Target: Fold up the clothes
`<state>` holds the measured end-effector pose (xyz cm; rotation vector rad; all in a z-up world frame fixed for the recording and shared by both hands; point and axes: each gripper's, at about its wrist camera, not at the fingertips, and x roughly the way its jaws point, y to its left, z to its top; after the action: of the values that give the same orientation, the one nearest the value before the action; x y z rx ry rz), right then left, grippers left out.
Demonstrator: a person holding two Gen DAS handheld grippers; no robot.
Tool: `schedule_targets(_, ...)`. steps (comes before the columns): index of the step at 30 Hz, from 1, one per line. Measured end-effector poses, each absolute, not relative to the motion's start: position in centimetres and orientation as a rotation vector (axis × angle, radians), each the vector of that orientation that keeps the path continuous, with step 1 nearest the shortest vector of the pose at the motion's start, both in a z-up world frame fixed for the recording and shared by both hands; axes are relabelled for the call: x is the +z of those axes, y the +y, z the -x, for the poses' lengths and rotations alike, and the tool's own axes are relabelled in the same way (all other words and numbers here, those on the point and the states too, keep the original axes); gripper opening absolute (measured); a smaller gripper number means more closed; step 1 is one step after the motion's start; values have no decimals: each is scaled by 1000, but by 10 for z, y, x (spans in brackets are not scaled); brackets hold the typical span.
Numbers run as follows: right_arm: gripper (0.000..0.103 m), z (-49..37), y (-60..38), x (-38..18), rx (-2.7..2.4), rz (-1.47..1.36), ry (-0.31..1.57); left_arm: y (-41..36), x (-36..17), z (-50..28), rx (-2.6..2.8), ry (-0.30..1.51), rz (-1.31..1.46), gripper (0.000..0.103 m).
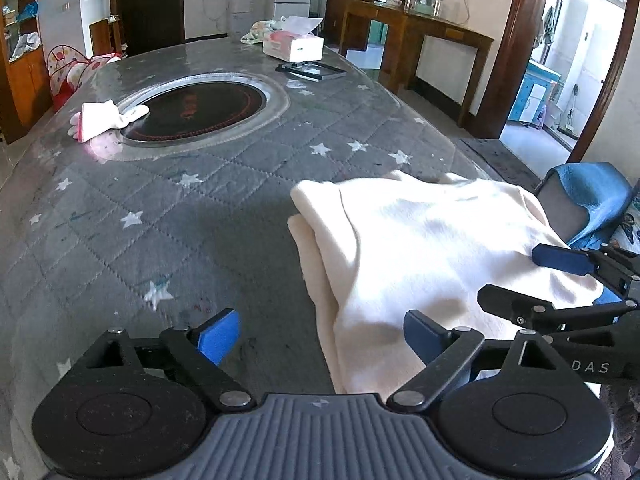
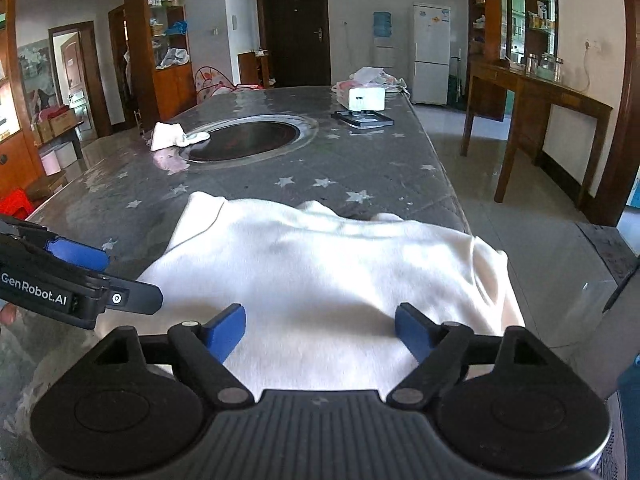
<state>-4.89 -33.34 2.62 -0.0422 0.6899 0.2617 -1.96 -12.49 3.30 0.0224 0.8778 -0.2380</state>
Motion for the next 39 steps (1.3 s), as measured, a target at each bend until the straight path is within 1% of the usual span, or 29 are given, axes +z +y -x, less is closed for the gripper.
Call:
schedule_targets(1, 85, 51, -334, 26, 261, 42, 690, -125, 33, 21, -234, 878, -26, 94)
schedule_targets(3, 90, 55, -335, 26, 256, 37, 691, -126, 33, 24, -226, 878, -31, 97)
schedule_targets(7, 92, 62, -337, 24, 243, 21, 698, -127, 33, 29, -226, 877, -35, 99)
schedule_targets(9, 96, 65, -338, 23, 236, 13, 704, -128, 33, 32, -226, 878, -41, 101)
schedule_targets(11, 97, 70, -338, 21, 226, 14, 703, -129, 33, 34, -221, 873, -50, 103)
schedule_targets(17, 103, 76, -337, 20, 193, 23, 710, -130, 32, 39, -216, 879, -55, 103)
schedule_targets(39, 103, 97, -335, 8, 75, -21, 778, -119, 20, 63, -188, 923, -55, 103)
